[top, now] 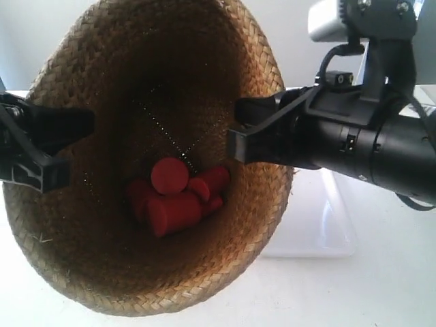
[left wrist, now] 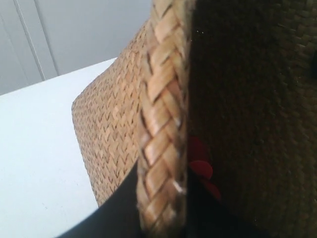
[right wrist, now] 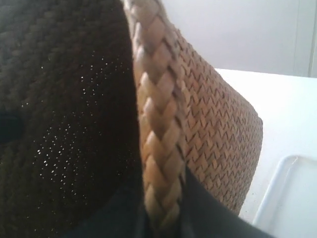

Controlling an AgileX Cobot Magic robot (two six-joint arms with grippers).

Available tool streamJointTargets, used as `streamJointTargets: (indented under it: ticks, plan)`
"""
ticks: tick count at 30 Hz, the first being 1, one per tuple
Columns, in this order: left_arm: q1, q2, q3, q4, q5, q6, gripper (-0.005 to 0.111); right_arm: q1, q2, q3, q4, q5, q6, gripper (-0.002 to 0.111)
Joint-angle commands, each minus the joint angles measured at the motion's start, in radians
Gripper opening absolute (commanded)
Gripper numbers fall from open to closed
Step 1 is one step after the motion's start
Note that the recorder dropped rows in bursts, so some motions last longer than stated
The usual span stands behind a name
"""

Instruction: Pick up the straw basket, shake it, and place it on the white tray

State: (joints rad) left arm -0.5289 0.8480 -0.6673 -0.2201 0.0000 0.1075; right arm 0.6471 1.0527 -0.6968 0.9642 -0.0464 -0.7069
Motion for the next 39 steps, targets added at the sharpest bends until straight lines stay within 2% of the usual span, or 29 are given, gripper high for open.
streamJointTargets:
  ticks: [1,3,6,8,10,11,12,14,18,21,31,35,37,39]
  plan:
    - [-0.034,-0.061,-0.041,-0.008,0.057,-0.061,0.000,0.000,-0.084,-0.030,-0.015,0.123,0.005,0.000]
    - [-0.082,-0.144,-0.081,-0.008,0.093,-0.061,0.000,0.019,-0.169,-0.047,-0.010,0.182,0.040,0.000]
    - [-0.141,-0.259,-0.102,0.015,0.080,-0.024,0.000,0.056,-0.327,-0.067,-0.023,0.155,0.027,0.000]
    - [-0.141,-0.253,-0.051,0.073,0.041,0.040,0.000,0.061,-0.339,-0.019,-0.062,0.020,-0.047,0.000]
    - [-0.105,-0.142,0.066,0.092,-0.076,0.058,0.000,0.049,-0.237,0.094,-0.051,-0.244,-0.140,0.000]
    - [-0.085,-0.092,0.102,0.075,-0.108,0.038,0.000,0.042,-0.189,0.126,-0.001,-0.364,-0.123,0.000]
    - [-0.072,-0.051,0.107,0.040,-0.104,-0.011,0.000,0.040,-0.152,0.138,0.061,-0.399,-0.072,0.000]
    - [-0.072,-0.034,0.097,0.020,-0.059,-0.091,0.000,0.040,-0.134,0.136,0.103,-0.310,-0.048,0.000]
    - [-0.067,-0.064,0.095,0.020,-0.116,-0.007,0.000,0.040,-0.161,0.126,-0.010,-0.147,-0.056,0.000]
    - [-0.060,-0.064,0.095,0.020,-0.142,0.011,0.000,0.040,-0.166,0.129,-0.016,-0.136,-0.056,0.000]
    - [-0.060,-0.053,0.091,0.007,-0.079,-0.003,0.000,0.040,-0.141,0.115,-0.026,-0.066,-0.100,0.000]
    - [-0.083,-0.192,-0.033,-0.015,0.093,-0.087,0.000,0.046,-0.263,-0.021,-0.004,0.264,-0.093,0.000]
    - [-0.103,-0.262,-0.086,-0.013,0.102,-0.078,0.000,0.060,-0.313,-0.075,0.028,0.292,-0.081,0.000]
    - [-0.111,-0.277,-0.082,0.036,0.048,-0.010,0.000,0.067,-0.316,-0.077,0.017,0.237,-0.121,0.000]
